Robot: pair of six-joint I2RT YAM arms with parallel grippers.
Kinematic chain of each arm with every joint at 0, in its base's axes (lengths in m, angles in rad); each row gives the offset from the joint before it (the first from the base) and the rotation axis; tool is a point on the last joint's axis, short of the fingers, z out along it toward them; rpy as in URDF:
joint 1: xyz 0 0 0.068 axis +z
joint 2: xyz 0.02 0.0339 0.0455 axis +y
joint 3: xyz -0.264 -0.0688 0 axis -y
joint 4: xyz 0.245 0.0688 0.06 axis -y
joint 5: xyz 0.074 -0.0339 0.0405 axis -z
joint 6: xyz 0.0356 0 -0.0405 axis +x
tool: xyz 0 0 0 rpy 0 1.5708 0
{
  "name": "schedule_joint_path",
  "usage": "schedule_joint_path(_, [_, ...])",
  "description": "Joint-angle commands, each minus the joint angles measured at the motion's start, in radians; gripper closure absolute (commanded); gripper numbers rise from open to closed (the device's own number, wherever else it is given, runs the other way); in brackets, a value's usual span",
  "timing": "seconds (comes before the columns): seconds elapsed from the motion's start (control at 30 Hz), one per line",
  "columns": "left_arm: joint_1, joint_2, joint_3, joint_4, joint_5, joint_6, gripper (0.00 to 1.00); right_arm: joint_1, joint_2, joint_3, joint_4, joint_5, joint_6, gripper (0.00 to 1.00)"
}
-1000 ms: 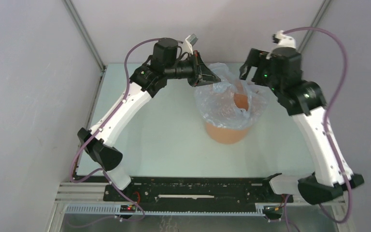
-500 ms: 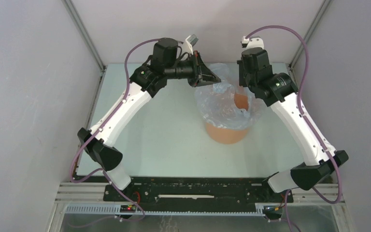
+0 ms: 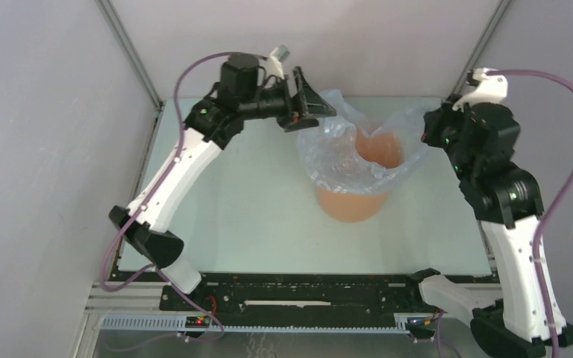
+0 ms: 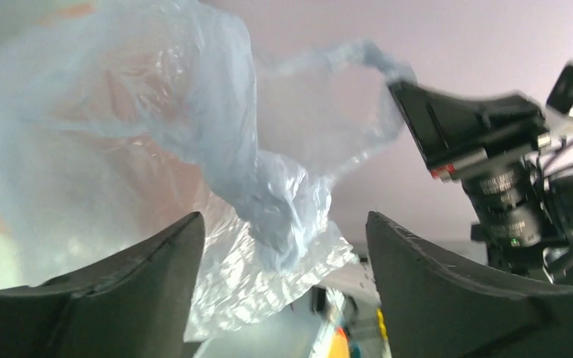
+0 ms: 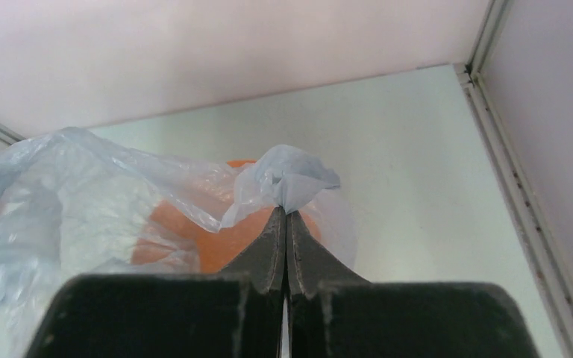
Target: Put the trash bags into the trash bin
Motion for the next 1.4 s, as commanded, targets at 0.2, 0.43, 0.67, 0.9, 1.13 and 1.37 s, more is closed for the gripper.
schedule_joint_path(0.2, [0.215,-0.477,-0.317,-0.121,-0.294,0.091,0.06,-0.046,-0.041,-0.07,0.064,-0.107,0.081,1.0])
schedule_joint_path(0.43, [0.121,-0.493,-0.537,0.023,-0.293,0.01,0.58,-0.051,-0.05,-0.078,0.062,-0.145,0.084,1.0])
schedule_joint_path(0.67, [-0.033,-0.267,-0.398,0.153,-0.261,-0.009,0.77,-0.051,-0.086,-0.089,0.069,-0.158,0.087,1.0])
schedule_joint_path(0.9, [-0.144,-0.039,-0.261,0.18,-0.191,-0.038,0.78,-0.051,-0.117,-0.082,0.08,-0.158,0.113,1.0])
schedule_joint_path(1.13, [-0.206,0.153,-0.142,0.107,-0.194,0.012,0.78,-0.051,-0.128,-0.1,0.075,-0.171,0.127,1.0])
schedule_joint_path(1.37, [-0.206,0.218,-0.168,-0.001,-0.349,0.15,0.81,-0.051,-0.125,-0.122,0.075,-0.203,0.146,1.0])
